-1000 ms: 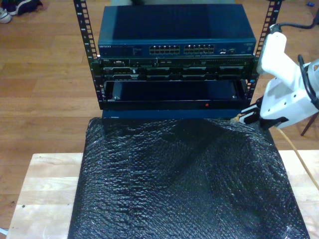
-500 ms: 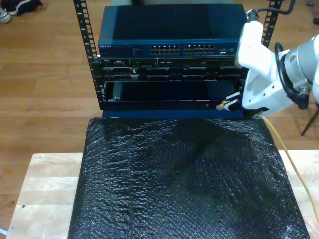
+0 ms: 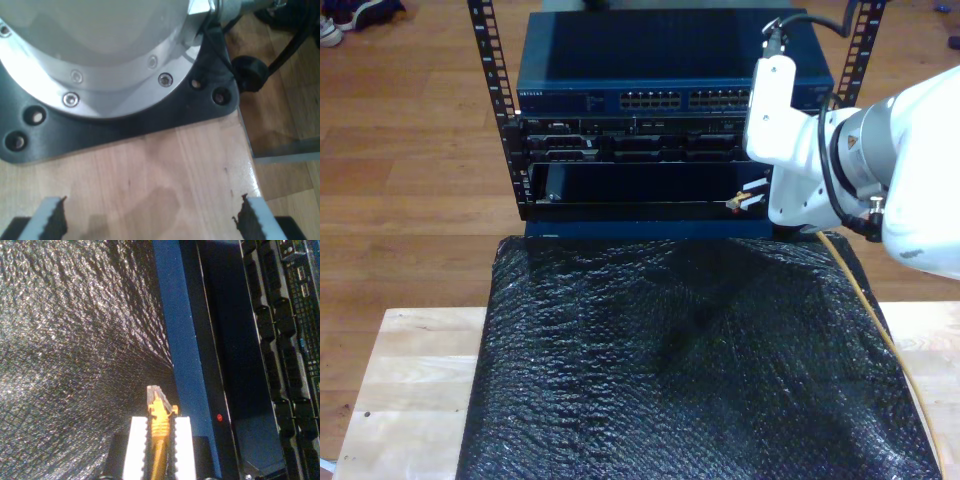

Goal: Grab the cable and plug it in

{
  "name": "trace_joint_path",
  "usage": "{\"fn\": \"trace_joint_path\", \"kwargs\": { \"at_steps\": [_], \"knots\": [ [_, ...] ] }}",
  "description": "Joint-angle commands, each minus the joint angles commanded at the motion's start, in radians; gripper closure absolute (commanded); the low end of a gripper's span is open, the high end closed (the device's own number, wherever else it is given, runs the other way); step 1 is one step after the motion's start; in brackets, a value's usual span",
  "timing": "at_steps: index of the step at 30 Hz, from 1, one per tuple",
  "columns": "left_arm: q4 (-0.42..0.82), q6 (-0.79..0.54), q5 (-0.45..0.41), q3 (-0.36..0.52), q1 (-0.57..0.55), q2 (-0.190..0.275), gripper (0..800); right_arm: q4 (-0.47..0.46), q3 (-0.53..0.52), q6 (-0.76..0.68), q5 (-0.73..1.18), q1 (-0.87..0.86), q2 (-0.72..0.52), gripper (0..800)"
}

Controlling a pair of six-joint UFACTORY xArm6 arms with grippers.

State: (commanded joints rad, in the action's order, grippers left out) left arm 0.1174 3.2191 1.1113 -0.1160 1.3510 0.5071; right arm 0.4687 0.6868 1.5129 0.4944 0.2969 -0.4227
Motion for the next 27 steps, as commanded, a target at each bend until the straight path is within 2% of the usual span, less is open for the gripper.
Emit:
{"fn": "trace_joint_path", "kwargs": {
  "at_steps": [6, 10, 17, 22, 27],
  "knots": [
    [0.000, 0.000, 0.000, 0.000, 0.000, 0.000, 0, -0.002, -0.121, 0.006, -0.195, 0.021, -0.015, 800],
    [0.002, 0.000, 0.000, 0.000, 0.000, 0.000, 0, -0.015, -0.152, 0.009, -0.311, 0.029, -0.009, 800],
    [0.000, 0.000, 0.000, 0.000, 0.000, 0.000, 0, -0.055, -0.101, 0.009, -0.468, 0.031, 0.058, 800],
    [0.000, 0.000, 0.000, 0.000, 0.000, 0.000, 0, -0.173, -0.057, 0.002, -0.474, 0.032, 0.100, 800],
    [0.000, 0.000, 0.000, 0.002, 0.000, 0.000, 0, -0.189, -0.055, 0.006, -0.563, 0.048, 0.152, 800]
  ]
}}
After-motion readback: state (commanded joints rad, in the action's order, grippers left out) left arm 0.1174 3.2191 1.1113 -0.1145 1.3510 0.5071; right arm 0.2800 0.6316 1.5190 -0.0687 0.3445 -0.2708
